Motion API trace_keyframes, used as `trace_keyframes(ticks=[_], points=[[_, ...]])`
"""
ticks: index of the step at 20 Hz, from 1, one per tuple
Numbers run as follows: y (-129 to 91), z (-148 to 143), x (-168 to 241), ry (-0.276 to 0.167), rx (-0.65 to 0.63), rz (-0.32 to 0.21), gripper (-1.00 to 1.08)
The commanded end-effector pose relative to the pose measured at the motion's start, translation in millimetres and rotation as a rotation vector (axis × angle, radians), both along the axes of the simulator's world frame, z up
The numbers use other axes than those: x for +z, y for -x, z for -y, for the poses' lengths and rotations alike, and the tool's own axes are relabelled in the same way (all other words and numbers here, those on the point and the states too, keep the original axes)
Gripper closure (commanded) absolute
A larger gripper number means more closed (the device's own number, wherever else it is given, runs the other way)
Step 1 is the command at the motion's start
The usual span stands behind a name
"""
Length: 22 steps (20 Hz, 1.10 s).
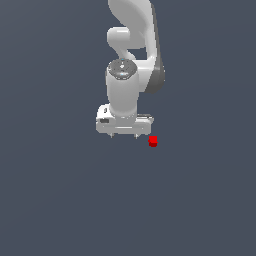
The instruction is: Stack the red cube on top of the green cube.
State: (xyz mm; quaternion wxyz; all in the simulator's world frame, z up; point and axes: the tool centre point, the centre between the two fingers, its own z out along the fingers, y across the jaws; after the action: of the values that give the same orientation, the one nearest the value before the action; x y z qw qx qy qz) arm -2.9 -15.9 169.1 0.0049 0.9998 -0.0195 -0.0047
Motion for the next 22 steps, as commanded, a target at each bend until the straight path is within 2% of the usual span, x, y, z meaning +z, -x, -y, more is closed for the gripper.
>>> trace_keyframes(ticks=[1,10,22], points=[[0,0,0,0.0,0.0,0.0,-0.92],[12,-23,-15,-0.002,-0.002,0.001,-0.92],[56,-112,-75,-0.008,-0.011,0.007,-0.92]])
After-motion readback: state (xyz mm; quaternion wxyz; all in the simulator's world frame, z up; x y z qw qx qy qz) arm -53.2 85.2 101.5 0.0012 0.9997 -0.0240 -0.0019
